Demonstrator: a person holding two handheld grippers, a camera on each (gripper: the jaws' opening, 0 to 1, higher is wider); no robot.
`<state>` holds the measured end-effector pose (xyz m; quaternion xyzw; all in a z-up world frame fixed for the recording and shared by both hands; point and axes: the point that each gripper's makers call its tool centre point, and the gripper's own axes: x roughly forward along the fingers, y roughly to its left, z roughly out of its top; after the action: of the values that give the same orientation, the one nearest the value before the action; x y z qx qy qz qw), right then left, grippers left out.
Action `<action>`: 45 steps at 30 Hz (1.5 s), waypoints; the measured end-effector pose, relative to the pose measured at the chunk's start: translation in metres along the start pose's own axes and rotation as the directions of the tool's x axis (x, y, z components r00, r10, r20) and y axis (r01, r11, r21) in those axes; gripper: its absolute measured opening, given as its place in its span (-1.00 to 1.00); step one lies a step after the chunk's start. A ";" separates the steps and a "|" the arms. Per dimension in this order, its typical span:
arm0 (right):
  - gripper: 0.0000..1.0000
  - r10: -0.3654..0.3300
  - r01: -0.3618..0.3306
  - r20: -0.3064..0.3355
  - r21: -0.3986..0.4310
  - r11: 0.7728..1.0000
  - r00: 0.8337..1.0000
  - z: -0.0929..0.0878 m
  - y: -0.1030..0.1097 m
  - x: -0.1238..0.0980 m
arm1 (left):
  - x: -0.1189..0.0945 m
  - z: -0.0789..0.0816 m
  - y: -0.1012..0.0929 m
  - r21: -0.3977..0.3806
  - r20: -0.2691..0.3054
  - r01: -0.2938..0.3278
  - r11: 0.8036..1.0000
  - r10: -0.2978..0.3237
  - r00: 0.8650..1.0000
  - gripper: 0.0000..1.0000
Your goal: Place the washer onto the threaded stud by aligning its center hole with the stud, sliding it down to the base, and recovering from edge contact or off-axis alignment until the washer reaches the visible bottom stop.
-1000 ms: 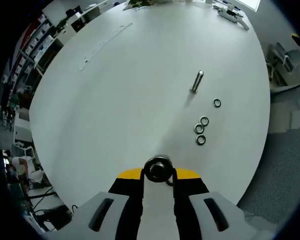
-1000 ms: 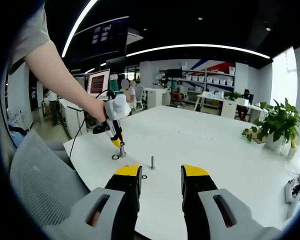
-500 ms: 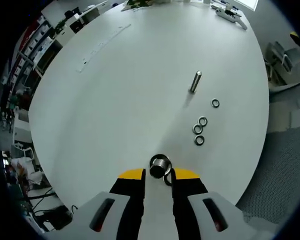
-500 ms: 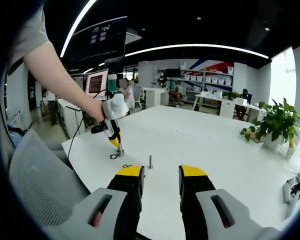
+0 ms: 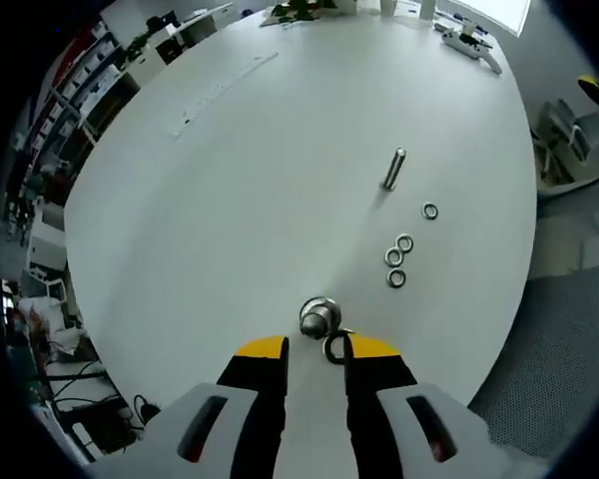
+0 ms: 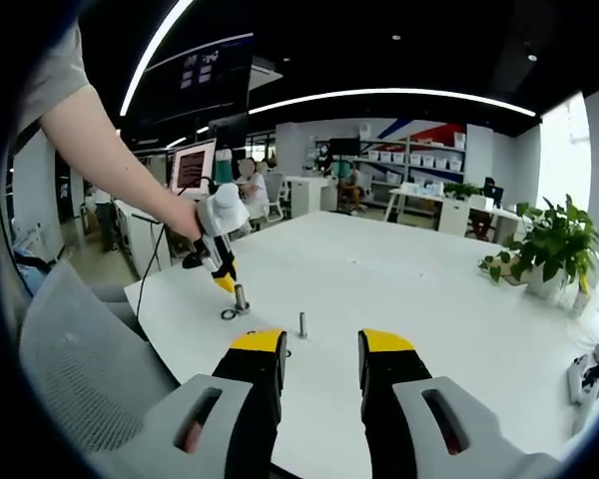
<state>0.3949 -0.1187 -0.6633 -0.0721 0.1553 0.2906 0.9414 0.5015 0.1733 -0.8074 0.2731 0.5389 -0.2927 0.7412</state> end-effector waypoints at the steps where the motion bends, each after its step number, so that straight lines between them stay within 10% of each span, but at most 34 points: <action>1: -0.38 0.001 -0.001 -0.002 -0.001 1.000 1.000 0.000 0.000 0.000 | -0.001 -0.002 -0.002 -0.007 0.000 0.000 1.000 0.000 1.000 -0.60; 29: -0.36 0.003 -0.003 0.002 0.013 1.000 1.000 0.000 -0.001 0.000 | 0.027 -0.043 -0.027 -0.073 -0.067 0.040 0.997 -0.045 0.997 -0.50; 45: -0.36 0.007 -0.007 -0.006 0.008 1.000 1.000 -0.002 0.001 0.001 | 0.050 -0.040 -0.032 -0.064 -0.085 0.028 0.998 -0.033 0.996 -0.46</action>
<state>0.3949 -0.1179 -0.6659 -0.0690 0.1597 0.2929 0.9402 0.4657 0.1732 -0.8693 0.2539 0.5834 -0.2748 0.7208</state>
